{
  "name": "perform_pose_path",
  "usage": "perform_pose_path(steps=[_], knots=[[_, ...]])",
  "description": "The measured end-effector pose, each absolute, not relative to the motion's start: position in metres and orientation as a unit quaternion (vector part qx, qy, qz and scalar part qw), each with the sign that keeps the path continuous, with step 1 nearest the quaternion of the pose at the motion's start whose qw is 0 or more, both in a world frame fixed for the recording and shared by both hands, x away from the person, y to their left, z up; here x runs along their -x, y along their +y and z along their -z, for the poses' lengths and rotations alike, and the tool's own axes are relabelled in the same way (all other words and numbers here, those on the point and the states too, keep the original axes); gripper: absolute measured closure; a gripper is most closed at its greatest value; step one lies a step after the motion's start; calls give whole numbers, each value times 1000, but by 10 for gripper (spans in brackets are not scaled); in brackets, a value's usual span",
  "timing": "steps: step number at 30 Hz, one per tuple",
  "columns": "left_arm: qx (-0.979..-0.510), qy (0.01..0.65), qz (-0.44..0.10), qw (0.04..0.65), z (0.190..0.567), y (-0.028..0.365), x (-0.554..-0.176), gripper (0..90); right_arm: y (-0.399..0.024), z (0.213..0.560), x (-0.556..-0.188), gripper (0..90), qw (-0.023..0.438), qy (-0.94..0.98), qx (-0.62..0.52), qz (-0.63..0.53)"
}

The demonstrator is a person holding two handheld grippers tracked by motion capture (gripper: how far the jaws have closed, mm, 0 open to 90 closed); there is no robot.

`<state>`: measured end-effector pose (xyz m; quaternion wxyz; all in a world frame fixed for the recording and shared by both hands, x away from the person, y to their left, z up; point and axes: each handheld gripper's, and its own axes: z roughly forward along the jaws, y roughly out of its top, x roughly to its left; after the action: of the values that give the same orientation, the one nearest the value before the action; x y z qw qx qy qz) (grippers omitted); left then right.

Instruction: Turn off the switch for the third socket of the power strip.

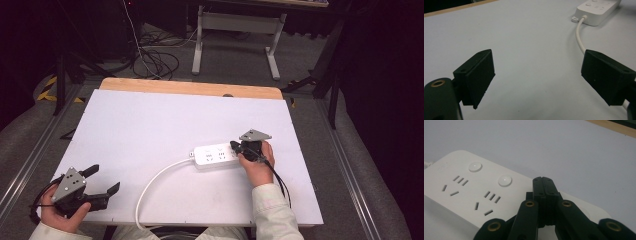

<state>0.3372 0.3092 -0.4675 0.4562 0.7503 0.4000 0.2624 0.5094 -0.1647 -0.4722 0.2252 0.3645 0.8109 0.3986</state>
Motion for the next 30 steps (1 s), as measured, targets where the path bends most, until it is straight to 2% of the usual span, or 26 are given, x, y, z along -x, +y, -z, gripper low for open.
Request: perform_pose_path(steps=[27,30], knots=[[-751,399,-261,456,468,309,-338,119,-165,474,-508,900,229,807,-369,-400],[-750,399,-264,457,467,309,-337,120,-164,475,-506,900,240,797,-372,-411]])
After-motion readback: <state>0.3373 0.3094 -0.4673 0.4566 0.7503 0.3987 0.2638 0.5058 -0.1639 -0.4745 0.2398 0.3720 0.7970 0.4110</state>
